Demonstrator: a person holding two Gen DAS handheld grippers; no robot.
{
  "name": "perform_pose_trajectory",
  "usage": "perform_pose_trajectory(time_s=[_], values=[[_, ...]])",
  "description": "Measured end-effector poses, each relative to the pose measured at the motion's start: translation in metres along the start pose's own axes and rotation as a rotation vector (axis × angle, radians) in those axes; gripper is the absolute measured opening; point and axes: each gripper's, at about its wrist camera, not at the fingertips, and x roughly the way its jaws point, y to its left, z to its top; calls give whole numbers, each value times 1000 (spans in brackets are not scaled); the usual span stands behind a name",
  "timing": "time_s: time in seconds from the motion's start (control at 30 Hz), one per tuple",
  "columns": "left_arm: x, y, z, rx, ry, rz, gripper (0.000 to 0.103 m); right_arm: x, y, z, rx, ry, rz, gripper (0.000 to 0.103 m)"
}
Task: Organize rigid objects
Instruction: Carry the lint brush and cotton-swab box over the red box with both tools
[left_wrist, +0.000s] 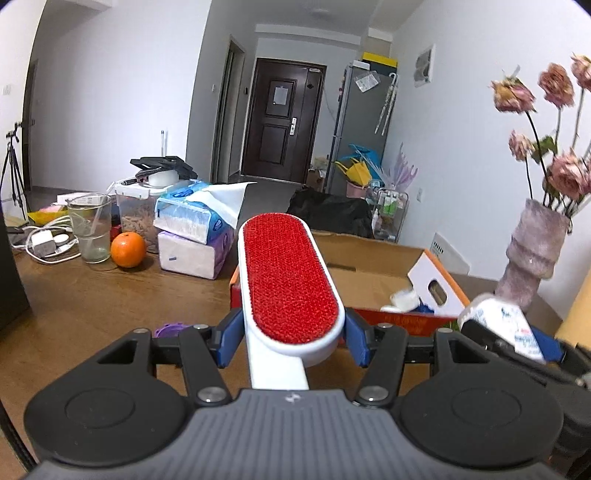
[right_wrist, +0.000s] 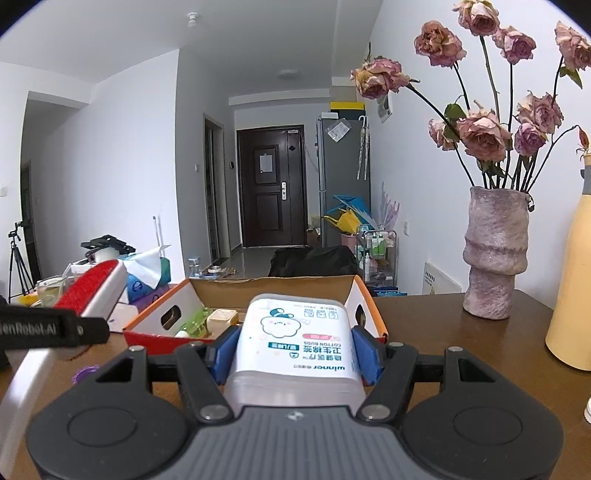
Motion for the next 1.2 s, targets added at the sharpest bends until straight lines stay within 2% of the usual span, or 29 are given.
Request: perform_pose_trajectory(time_s=[0.6, 1.2], values=[[73, -9, 32, -3, -2, 3, 59, 81, -6, 21, 24, 5, -13, 64], [149, -6, 58, 11, 23, 23, 59, 155, 6, 29, -17, 40, -15, 64]])
